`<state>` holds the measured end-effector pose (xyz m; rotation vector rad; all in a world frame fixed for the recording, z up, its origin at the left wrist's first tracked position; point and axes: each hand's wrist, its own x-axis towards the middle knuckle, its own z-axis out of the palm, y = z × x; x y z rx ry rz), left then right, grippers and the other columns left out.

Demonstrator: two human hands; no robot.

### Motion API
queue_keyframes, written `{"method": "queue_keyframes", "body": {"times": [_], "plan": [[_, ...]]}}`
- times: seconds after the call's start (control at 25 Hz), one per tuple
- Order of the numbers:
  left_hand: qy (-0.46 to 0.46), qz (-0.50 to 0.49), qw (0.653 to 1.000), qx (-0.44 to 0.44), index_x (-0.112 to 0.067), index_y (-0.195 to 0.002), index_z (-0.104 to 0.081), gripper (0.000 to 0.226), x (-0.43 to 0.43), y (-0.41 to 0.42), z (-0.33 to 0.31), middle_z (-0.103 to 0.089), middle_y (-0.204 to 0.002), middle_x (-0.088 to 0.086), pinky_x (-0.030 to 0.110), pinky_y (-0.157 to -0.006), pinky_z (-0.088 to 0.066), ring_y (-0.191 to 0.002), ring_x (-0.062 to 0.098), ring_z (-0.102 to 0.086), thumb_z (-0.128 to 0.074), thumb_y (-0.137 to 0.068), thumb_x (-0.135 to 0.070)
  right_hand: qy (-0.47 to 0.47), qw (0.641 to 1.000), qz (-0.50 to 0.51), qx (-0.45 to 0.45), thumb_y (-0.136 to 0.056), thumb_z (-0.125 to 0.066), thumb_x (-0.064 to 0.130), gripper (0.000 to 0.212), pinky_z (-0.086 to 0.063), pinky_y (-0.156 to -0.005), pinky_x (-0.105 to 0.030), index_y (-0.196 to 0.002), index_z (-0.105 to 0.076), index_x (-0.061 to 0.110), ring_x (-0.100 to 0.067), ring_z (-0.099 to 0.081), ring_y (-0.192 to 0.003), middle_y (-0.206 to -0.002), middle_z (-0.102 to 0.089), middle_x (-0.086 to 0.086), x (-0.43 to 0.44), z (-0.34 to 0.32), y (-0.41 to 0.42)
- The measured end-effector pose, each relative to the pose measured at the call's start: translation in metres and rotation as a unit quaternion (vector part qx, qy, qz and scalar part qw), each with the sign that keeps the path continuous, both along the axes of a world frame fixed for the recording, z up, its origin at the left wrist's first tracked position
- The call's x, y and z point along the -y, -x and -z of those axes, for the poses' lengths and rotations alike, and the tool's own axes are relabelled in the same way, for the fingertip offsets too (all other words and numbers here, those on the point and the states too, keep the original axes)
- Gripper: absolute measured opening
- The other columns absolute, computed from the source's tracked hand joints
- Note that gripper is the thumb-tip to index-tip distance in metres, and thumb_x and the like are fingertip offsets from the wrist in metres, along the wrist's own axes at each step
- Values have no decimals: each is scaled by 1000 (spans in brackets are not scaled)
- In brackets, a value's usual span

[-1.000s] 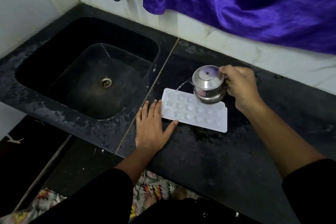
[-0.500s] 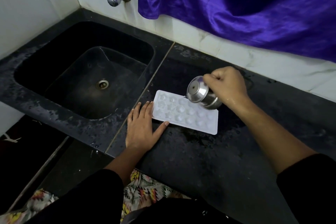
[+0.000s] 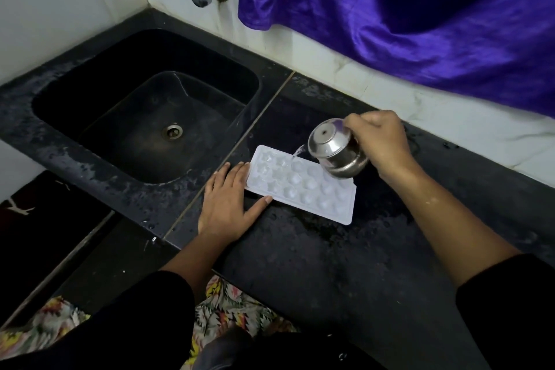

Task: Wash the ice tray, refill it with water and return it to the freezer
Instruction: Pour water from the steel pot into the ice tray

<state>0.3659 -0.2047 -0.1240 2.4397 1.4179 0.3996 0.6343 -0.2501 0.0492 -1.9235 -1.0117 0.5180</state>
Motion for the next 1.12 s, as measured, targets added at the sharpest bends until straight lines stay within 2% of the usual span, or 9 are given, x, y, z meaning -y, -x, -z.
{"method": "queue_keyframes", "body": {"times": [0.16, 0.28, 0.36, 0.56, 0.68, 0.8, 0.92, 1.0, 1.12], "plan": [[-2, -1, 1000, 9, -19, -161, -36, 88, 1, -1, 1, -43, -165, 0, 50, -129, -20, -158, 26, -26, -42, -97, -79, -71, 963, 75, -248, -94, -64, 21, 34, -23, -41, -22, -61, -53, 19, -8, -27, -42, -48, -33, 7, 21, 1, -12], [-2, -1, 1000, 6, -19, -161, -35, 88, 1, -1, 0, -41, -166, 0, 51, -129, -19, -158, 26, -25, -42, -97, -79, -112, 942, 96, -300, -94, -63, 22, 38, -20, -41, -23, -57, -55, 24, -9, -23, -44, -50, -31, 6, 30, -3, -20], [-1, -1, 1000, 9, -19, -162, -35, 88, 2, -1, 1, -41, -166, 0, 51, -129, -20, -159, 26, -25, -41, -97, -79, -103, 961, 86, -241, -93, -65, 21, 37, -25, -43, -22, -56, -57, 23, -8, -29, -45, -50, -35, 7, 31, -6, -23], [-1, -2, 1000, 11, -18, -161, -36, 90, 1, -1, 0, -42, -166, 1, 52, -128, -21, -158, 26, -25, -37, -96, -81, -42, 999, -2, 17, -87, -68, 24, 44, -34, -54, -30, -52, -50, 4, -15, -37, -49, -49, -40, 0, 24, -1, -24], [1, -2, 1000, 9, -18, -162, -34, 90, 1, -1, 0, -41, -166, 0, 51, -129, -20, -159, 25, -24, -40, -97, -79, 30, 980, -39, 193, -85, -64, 30, 44, -32, -50, -29, -53, -49, 4, -15, -38, -45, -46, -40, -1, 18, 1, -11], [3, -1, 1000, 9, -19, -162, -34, 90, 1, -1, -1, -40, -166, 0, 51, -129, -20, -159, 25, -24, -40, -97, -80, 53, 955, -56, 286, -87, -62, 30, 46, -24, -47, -27, -50, -43, 10, -16, -34, -41, -43, -36, 2, 12, -1, 5], [2, -1, 1000, 11, -19, -161, -35, 89, 1, -1, -1, -41, -166, 0, 51, -129, -20, -159, 25, -24, -41, -96, -80, 53, 941, -62, 328, -87, -61, 30, 47, -23, -48, -27, -49, -40, 12, -17, -34, -41, -42, -33, 3, 9, -2, 9], [2, 0, 1000, 14, -19, -161, -35, 89, 1, -1, -1, -42, -165, 0, 51, -129, -20, -158, 25, -24, -41, -96, -80, 51, 947, -55, 312, -87, -61, 31, 46, -25, -48, -27, -51, -43, 9, -17, -35, -43, -44, -35, 2, 10, -2, 3], [3, 0, 1000, 15, -19, -161, -36, 90, 1, -1, -1, -42, -165, 0, 51, -129, -20, -158, 25, -25, -39, -95, -81, 29, 986, -20, 164, -87, -66, 30, 46, -31, -52, -30, -52, -49, 5, -16, -36, -46, -46, -37, 2, 17, 4, -17]]}}
